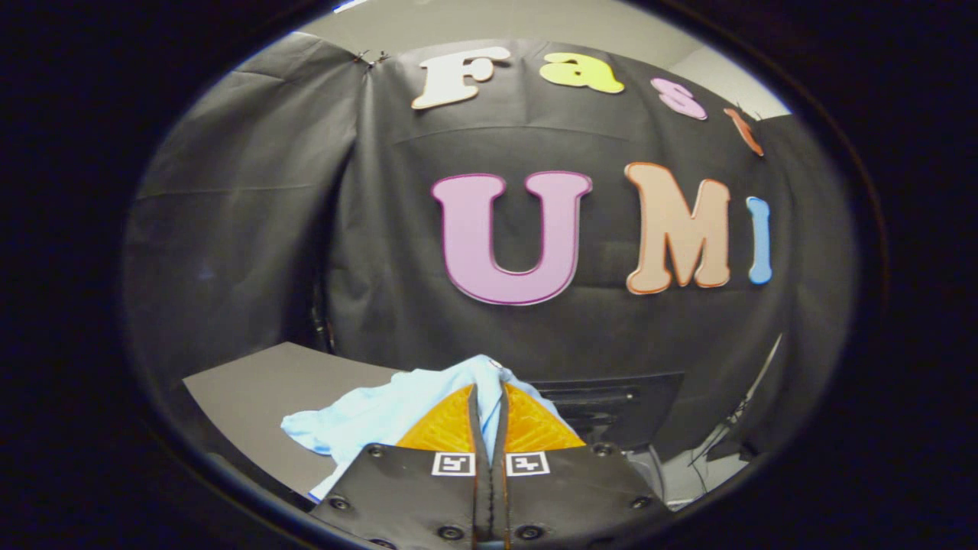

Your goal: Put the clothes into the washing machine and then close the washing machine lid.

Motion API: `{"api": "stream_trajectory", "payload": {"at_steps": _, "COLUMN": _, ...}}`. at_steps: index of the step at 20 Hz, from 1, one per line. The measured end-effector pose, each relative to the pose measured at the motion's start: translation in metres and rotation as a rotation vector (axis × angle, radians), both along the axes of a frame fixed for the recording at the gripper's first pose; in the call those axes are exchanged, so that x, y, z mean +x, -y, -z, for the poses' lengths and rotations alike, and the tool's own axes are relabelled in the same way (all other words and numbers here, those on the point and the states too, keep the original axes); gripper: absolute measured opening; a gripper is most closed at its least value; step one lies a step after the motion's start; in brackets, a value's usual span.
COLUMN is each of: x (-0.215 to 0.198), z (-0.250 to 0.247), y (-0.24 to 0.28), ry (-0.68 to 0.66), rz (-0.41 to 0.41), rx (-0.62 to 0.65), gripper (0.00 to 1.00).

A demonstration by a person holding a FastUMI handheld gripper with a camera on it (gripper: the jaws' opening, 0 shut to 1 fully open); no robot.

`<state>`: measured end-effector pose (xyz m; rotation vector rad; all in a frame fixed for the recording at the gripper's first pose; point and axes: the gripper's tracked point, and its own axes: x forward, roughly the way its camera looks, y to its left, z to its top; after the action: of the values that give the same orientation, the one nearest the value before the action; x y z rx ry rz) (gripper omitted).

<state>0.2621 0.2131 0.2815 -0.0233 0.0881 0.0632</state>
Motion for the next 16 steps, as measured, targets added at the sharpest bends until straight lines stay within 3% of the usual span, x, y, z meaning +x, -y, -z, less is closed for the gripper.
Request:
{"api": "stream_trajectory", "payload": {"at_steps": 4, "x": 0.014, "z": 0.007, "y": 0.038, "ry": 0.002, "rz": 0.079, "rx": -0.018, "gripper": 0.01}}
{"api": "stream_trajectory", "payload": {"at_steps": 7, "x": 0.022, "z": 0.017, "y": 0.057, "ry": -0.004, "rz": 0.112, "rx": -0.022, "gripper": 0.27}}
{"api": "stream_trajectory", "payload": {"at_steps": 9, "x": 0.024, "z": 0.020, "y": 0.062, "ry": -0.002, "rz": 0.117, "rx": 0.017, "gripper": 0.33}}
{"api": "stream_trajectory", "payload": {"at_steps": 16, "x": 0.022, "z": 0.027, "y": 0.060, "ry": -0.013, "rz": 0.085, "rx": 0.031, "gripper": 0.32}}
